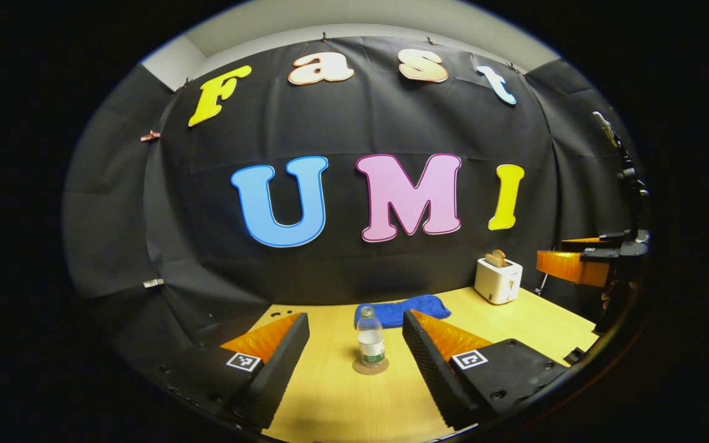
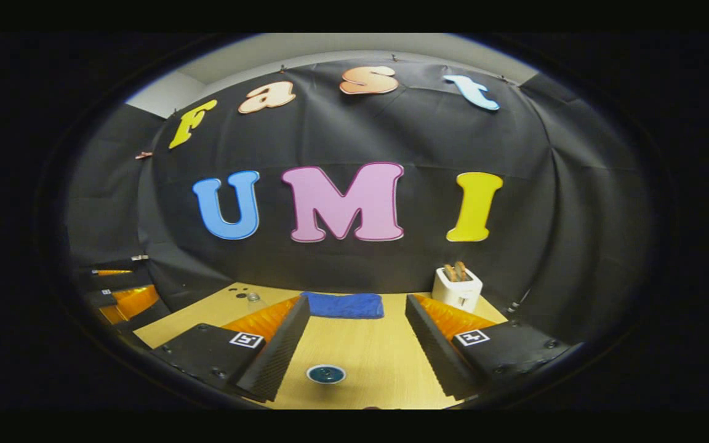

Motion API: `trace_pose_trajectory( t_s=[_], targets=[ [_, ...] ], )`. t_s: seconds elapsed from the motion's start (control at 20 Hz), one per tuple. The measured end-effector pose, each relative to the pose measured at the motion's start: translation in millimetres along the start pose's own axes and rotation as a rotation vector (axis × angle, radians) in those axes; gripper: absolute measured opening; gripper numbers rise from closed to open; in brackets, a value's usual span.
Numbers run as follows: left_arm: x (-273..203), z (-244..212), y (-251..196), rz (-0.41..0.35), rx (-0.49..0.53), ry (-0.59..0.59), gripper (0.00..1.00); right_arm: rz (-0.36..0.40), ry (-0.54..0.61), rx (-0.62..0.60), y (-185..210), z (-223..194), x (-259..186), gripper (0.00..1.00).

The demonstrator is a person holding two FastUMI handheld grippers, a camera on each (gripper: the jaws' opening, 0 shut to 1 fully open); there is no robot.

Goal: Open the teacup lid with one hand, grasp the water bottle and pour water into the teacup with the other hand; after pouring, place the water bottle on the coaster and then close the teacup lid.

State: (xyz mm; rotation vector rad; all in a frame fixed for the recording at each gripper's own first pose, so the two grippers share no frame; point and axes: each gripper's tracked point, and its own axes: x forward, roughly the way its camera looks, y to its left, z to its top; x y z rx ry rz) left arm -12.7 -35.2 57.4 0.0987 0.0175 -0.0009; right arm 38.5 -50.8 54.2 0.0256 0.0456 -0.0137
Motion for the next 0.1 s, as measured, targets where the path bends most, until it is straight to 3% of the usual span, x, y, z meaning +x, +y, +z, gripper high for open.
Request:
trace_pose_trajectory(
  t_s=[0.1],
  targets=[
    [-3.6, -4.1, 10.9, -0.005, 0.012, 0.018, 0.97, -0.018, 0.006, 0.017, 5.6, 2.7, -3.3, 0.96]
  ],
)
